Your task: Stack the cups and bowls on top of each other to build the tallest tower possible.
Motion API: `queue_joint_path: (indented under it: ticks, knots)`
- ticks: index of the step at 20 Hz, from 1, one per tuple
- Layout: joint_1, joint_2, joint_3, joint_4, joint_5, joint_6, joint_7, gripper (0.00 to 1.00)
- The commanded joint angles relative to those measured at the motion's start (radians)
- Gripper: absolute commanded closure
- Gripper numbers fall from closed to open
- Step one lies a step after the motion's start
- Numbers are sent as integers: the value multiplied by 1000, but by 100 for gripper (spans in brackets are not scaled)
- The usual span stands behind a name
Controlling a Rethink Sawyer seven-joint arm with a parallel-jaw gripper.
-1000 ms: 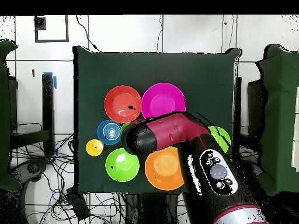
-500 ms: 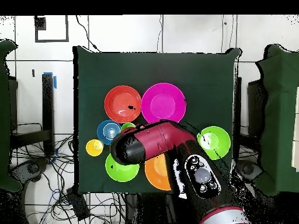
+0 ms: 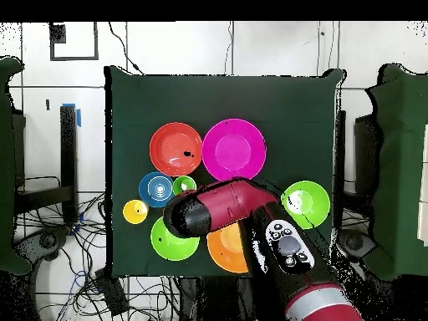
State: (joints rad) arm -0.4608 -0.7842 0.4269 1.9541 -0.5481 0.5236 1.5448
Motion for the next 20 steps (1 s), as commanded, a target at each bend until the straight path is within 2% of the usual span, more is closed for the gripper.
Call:
queue_joint_path:
  ticks: [1, 4, 7, 9, 16, 20]
  knots:
    - [38, 125, -54, -18, -20, -50, 134, 0]
    - [74, 86, -84, -16, -36, -42, 153, 0]
    - [96, 61, -79, 0, -28, -74, 153, 0]
    - [108, 60, -69, -11, -36, -137, 150, 0]
    - [121, 59, -75, -22, -9, -138, 135, 0]
    - [127, 98, -83, -54, -2, -138, 130, 0]
